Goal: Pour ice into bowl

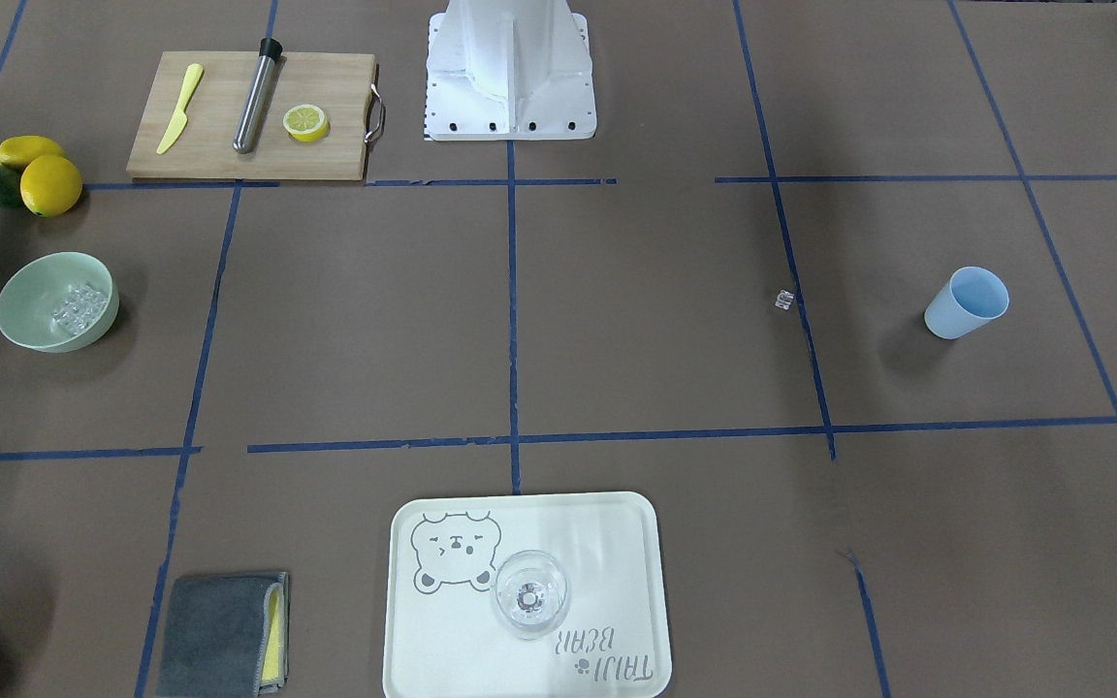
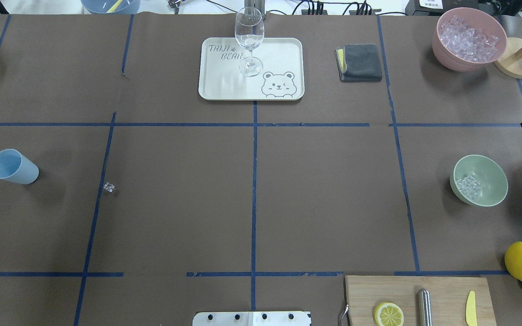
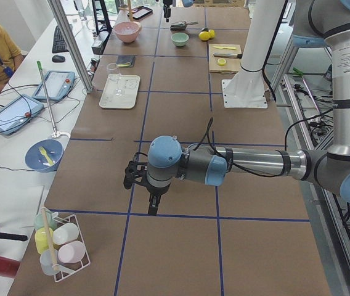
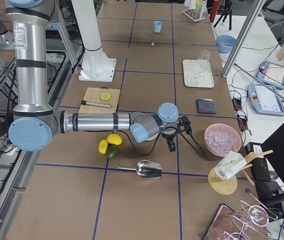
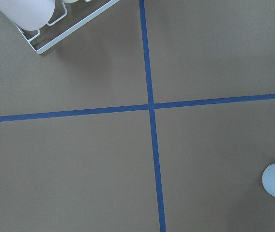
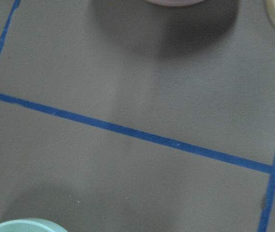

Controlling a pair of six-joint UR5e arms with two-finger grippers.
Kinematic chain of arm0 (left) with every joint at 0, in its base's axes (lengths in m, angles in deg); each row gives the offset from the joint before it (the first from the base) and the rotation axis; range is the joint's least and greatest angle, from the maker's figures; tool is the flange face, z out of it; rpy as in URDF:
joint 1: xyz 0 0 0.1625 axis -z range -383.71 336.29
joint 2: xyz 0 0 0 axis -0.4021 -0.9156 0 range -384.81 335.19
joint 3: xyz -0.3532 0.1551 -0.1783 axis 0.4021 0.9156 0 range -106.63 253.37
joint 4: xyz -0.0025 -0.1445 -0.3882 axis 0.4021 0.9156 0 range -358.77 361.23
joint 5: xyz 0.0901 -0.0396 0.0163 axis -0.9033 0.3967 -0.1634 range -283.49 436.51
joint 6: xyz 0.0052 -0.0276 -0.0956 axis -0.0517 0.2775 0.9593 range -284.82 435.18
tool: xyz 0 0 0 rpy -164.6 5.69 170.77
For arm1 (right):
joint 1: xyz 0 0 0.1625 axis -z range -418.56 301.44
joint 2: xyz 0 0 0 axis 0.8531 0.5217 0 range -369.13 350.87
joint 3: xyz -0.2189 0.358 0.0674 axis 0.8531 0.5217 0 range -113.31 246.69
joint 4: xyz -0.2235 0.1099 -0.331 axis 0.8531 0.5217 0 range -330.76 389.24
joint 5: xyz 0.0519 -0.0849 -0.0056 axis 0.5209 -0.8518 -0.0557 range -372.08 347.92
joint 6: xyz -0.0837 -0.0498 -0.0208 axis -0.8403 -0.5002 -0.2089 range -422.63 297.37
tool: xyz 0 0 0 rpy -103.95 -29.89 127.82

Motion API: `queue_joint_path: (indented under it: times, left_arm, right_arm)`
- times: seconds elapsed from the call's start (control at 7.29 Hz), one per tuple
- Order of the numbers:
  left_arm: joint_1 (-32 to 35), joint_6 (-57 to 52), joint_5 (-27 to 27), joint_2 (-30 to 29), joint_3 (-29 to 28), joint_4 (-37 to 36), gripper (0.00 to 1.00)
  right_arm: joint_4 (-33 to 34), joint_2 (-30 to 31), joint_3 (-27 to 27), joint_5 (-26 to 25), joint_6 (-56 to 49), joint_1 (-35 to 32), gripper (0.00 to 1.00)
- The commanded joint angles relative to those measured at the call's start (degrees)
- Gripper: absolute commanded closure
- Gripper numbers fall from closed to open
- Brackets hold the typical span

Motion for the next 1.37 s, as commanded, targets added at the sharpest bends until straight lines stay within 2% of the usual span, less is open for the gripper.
queue_joint_path:
  times: [0.0, 0.14, 0.27, 0.41, 0.55, 0.82, 1.23]
  left_arm:
    - [-0.26, 0.07, 0.0, 0.0, -0.23, -0.07, 0.0]
    - [-0.26, -0.01, 0.0, 0.0, -0.32, 0.02, 0.0]
    - [-0.35, -0.02, 0.0, 0.0, -0.4, -0.07, 0.0]
    - [-0.35, -0.02, 0.0, 0.17, -0.41, -0.07, 0.0]
    - [-0.35, -0.02, 0.0, 0.18, -0.32, 0.02, 0.0]
    - [-0.35, -0.02, 0.09, 0.18, -0.23, -0.07, 0.0]
    - [-0.35, -0.02, 0.35, 0.26, -0.23, -0.07, 0.0]
  right_arm:
    - [14.03, 0.0, -1.29, 0.05, -11.57, -7.99, 0.0]
    - [21.58, 0.18, -2.87, -0.04, -13.7, -11.85, 0.0]
    - [28.01, 2.27, -3.93, -0.3, -17.02, -12.41, 0.0]
    - [28.07, 5.6, -4.98, -0.3, -16.97, -12.85, 0.0]
    - [28.42, 5.54, -7.08, -3.52, -16.36, -13.38, 0.0]
    - [27.56, 6.42, -7.62, -3.82, -16.26, -13.38, 0.0]
    - [27.9, 3.79, -7.54, -4.35, -16.53, -13.21, 0.0]
